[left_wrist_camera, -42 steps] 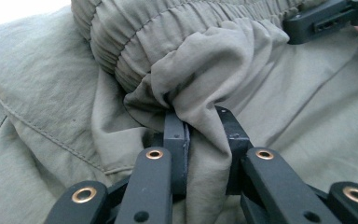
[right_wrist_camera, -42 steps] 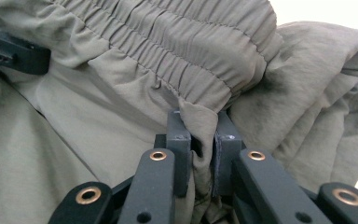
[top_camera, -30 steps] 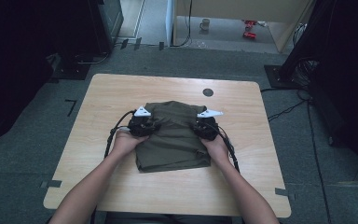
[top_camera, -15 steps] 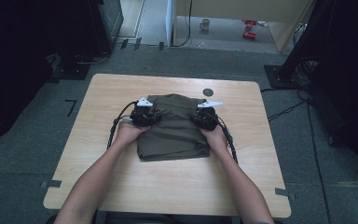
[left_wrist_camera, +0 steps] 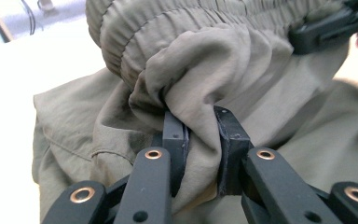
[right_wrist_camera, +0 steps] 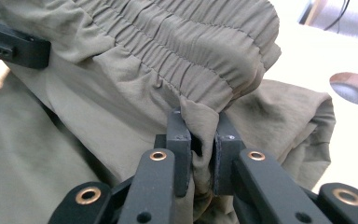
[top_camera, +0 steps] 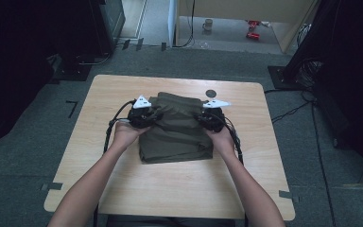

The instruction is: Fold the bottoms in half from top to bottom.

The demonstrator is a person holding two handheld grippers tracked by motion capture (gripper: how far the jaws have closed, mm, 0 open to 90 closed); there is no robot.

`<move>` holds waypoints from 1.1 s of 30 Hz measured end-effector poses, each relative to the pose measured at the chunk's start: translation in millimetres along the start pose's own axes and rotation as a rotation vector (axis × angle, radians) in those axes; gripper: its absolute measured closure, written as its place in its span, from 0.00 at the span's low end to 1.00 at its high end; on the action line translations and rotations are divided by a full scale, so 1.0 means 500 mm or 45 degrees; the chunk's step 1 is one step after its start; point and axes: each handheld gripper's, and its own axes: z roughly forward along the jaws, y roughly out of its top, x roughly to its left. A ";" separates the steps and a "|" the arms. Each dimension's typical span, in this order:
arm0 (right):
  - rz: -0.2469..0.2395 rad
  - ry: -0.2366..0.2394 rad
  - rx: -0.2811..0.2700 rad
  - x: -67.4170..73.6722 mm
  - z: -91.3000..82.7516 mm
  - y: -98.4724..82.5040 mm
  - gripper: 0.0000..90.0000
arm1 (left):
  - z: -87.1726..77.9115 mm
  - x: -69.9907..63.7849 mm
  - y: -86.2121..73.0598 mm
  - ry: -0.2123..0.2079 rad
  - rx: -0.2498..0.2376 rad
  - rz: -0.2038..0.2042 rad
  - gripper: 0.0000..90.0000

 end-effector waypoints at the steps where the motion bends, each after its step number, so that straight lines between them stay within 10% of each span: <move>1: -0.008 -0.002 -0.006 0.004 -0.008 -0.002 0.89 | -0.006 -0.008 -0.003 0.004 0.007 0.018 0.87; 11: -0.041 0.045 0.087 0.036 -0.016 -0.059 0.78 | -0.005 -0.033 -0.064 -0.022 0.161 0.008 0.75; 17: 0.049 0.181 0.043 0.004 -0.036 -0.054 0.59 | -0.039 -0.020 -0.037 -0.066 0.155 -0.037 0.61; 24: 0.044 0.151 -0.017 -0.032 -0.069 0.001 0.87 | -0.049 0.037 0.014 -0.082 0.126 -0.088 0.78; 33: 0.082 0.075 0.087 -0.087 0.026 -0.004 0.98 | 0.029 0.111 0.007 -0.065 0.173 -0.242 0.96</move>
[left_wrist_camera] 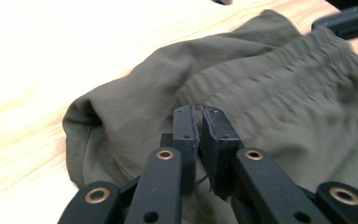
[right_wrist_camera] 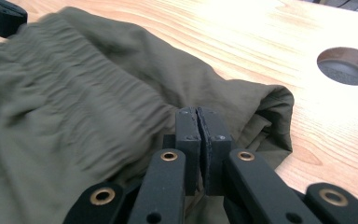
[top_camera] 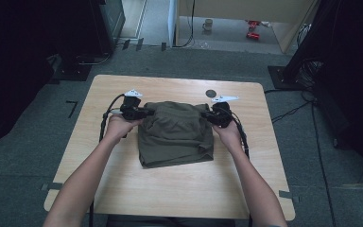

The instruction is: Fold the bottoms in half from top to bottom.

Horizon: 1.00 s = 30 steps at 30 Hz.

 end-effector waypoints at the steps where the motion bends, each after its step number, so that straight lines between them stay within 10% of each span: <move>1: -0.001 0.007 0.000 -0.003 0.007 -0.002 0.98 | 0.008 0.003 0.000 0.003 0.011 -0.009 0.96; 9: 0.026 0.007 0.072 -0.018 0.036 -0.008 0.98 | 0.042 0.037 -0.015 0.030 0.043 -0.089 0.98; 19: 0.095 0.116 0.051 -0.027 0.053 -0.009 0.97 | 0.048 0.009 0.004 -0.049 0.062 0.007 0.96; 30: -0.003 0.181 -0.026 0.011 -0.016 -0.016 0.96 | -0.015 -0.039 -0.013 -0.203 -0.033 0.125 0.90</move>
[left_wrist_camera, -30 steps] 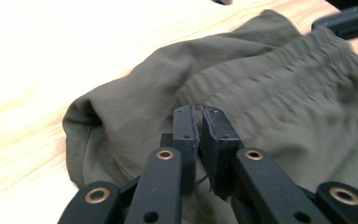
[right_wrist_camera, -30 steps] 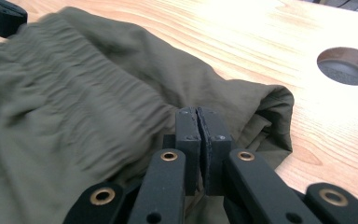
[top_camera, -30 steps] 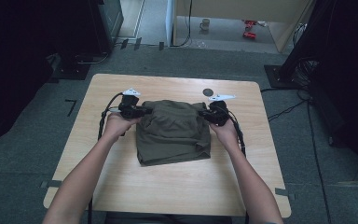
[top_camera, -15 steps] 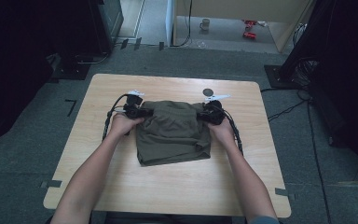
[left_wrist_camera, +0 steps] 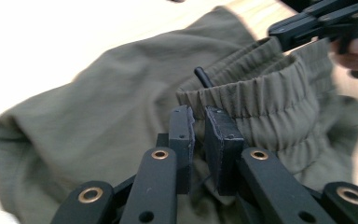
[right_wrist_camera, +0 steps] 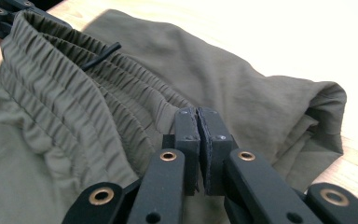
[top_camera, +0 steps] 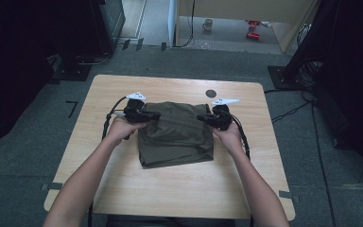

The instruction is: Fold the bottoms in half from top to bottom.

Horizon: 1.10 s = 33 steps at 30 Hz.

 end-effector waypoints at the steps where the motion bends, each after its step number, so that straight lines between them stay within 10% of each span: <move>1: 0.002 0.004 -0.005 0.004 -0.005 -0.003 0.96 | -0.005 -0.008 -0.004 -0.011 -0.002 0.020 0.90; 13: -0.059 0.048 -0.040 0.050 -0.053 -0.032 0.94 | -0.029 -0.062 -0.048 -0.094 -0.037 0.125 0.85; 25: 0.020 -0.086 -0.014 -0.028 0.019 0.007 0.96 | -0.022 -0.069 -0.069 -0.141 -0.011 0.112 0.85; 33: -0.027 0.129 0.027 -0.019 0.028 -0.008 0.97 | -0.038 -0.060 -0.071 -0.111 -0.019 0.096 0.81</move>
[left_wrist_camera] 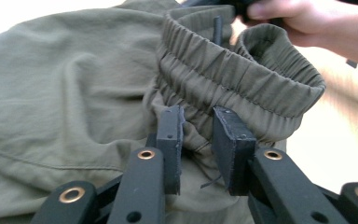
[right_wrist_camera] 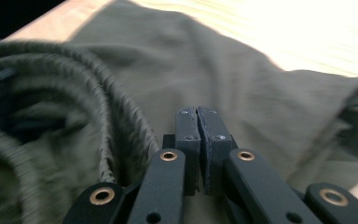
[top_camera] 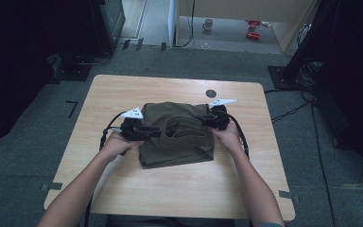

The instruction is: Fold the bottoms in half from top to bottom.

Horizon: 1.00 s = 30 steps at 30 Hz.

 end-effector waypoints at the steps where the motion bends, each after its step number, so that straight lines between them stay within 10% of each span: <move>1: -0.008 0.016 0.013 0.006 -0.008 -0.001 0.97 | -0.003 0.004 0.001 0.012 -0.013 -0.011 0.80; 10: -0.075 0.085 0.008 0.068 -0.055 -0.034 0.97 | 0.030 0.020 0.019 0.121 -0.029 -0.077 0.76; 19: -0.111 0.127 0.035 0.116 -0.096 -0.076 0.92 | 0.032 -0.064 -0.018 0.077 0.065 0.074 0.68; 25: -0.062 0.037 -0.124 0.119 -0.093 -0.062 0.70 | 0.021 -0.098 -0.032 0.163 0.063 0.091 0.53; 30: -0.081 -0.030 -0.030 0.131 -0.053 -0.082 0.59 | 0.020 -0.095 -0.046 0.174 0.092 0.049 0.48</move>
